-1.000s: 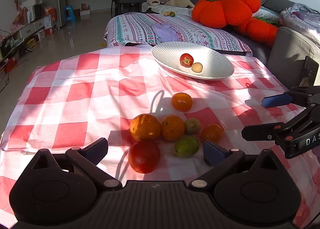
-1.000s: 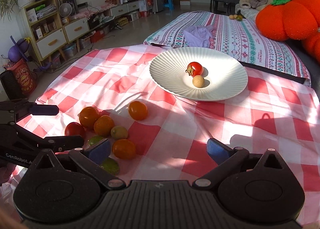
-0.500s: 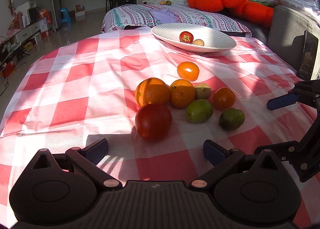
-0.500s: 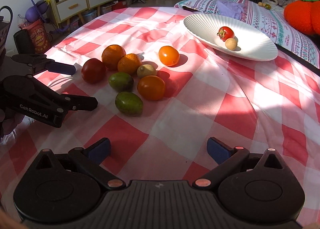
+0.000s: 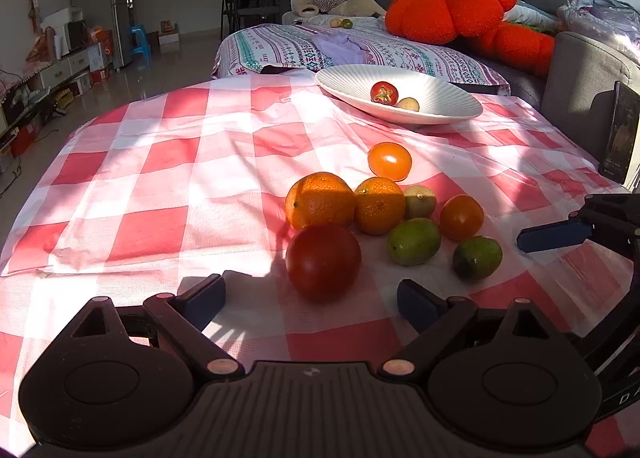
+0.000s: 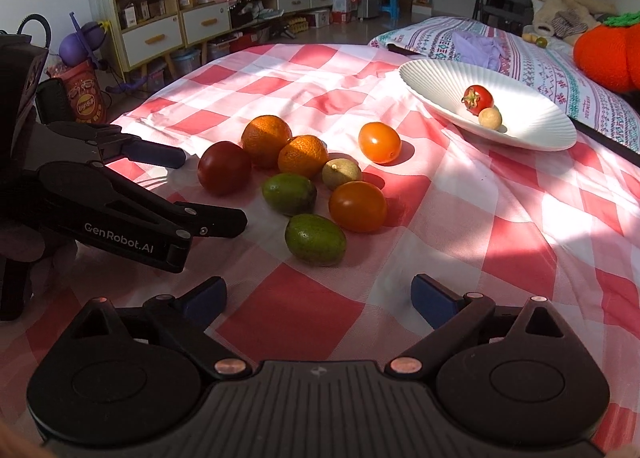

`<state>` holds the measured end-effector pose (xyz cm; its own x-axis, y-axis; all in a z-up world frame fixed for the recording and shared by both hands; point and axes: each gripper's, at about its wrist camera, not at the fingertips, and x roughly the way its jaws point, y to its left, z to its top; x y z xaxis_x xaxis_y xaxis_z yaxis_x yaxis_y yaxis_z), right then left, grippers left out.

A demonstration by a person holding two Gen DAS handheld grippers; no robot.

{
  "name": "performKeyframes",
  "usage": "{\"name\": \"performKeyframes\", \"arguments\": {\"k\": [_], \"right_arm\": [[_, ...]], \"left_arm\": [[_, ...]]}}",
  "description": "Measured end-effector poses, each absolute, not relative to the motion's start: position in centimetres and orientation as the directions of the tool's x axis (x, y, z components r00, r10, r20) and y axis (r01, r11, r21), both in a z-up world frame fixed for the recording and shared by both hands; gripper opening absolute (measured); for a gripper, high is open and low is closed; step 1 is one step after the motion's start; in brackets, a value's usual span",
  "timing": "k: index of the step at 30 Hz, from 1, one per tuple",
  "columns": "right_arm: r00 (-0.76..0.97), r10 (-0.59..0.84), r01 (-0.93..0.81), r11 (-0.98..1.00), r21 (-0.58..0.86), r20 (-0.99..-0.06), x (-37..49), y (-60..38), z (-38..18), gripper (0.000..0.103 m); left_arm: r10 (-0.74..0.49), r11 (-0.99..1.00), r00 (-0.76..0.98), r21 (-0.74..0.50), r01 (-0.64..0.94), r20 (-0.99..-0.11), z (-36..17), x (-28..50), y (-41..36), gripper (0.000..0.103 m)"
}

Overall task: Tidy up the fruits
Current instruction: 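Grasp a large red tomato with the left gripper while the right gripper grasps a green lime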

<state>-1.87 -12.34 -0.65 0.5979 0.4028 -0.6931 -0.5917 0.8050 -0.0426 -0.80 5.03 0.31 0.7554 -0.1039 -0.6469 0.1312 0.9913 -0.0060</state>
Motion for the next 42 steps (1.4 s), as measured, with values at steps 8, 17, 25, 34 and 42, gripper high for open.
{"name": "performKeyframes", "arguments": {"k": [8,17,25,34,42], "right_arm": [[0.612,0.418,-0.577,0.817,-0.018,-0.672,-0.9,-12.0,0.0,0.067],[0.562,0.429,-0.605,0.796,0.002,-0.708,-0.4,-11.6,0.1,0.038],[0.554,0.446,-0.607,0.795,0.027,-0.703,-0.2,-11.9,0.6,0.026],[0.552,0.474,-0.606,0.793,0.061,-0.686,-0.2,-12.4,1.9,0.02],[0.523,0.484,-0.598,0.795,0.103,-0.702,0.3,-12.9,1.6,0.038]], "left_arm": [[-0.13,0.991,0.768,-0.051,0.126,-0.628,0.8,-0.6,5.5,0.06],[-0.145,0.988,0.76,-0.054,0.143,-0.634,0.8,-0.4,5.2,0.041],[-0.154,0.987,0.748,-0.063,0.148,-0.646,1.0,-0.3,5.2,0.04],[-0.181,0.983,0.709,-0.115,0.141,-0.681,1.5,-0.1,5.3,0.04],[-0.189,0.982,0.693,-0.121,0.147,-0.696,1.5,-0.2,5.1,0.04]]}}
